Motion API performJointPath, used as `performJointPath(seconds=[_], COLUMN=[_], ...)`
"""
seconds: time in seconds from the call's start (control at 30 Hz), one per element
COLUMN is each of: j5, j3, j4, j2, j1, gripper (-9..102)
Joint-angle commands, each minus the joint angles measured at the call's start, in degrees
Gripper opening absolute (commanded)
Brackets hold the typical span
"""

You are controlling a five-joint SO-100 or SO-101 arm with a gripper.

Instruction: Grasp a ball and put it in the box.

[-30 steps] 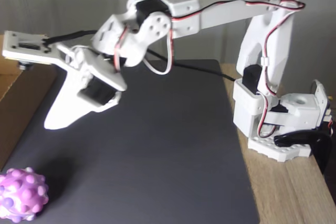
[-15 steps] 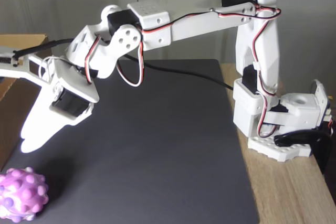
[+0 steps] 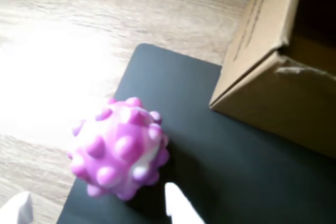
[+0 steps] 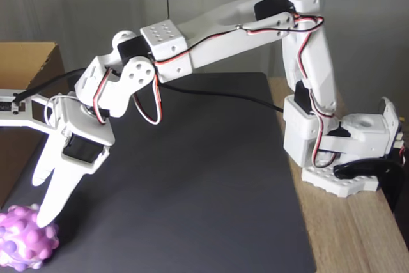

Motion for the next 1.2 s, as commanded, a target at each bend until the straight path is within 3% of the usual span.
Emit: performJointPath(seconds=[0.0, 0.2, 1.17], j5=[0.5, 0.4, 0.0], j3=[-3.4, -7.1, -14.8], j4=[-1.0, -1.0, -2.3], j2=[0.1, -3.3, -13.9], j1=[0.9, 1.3, -2.2], gripper=[33, 45, 46])
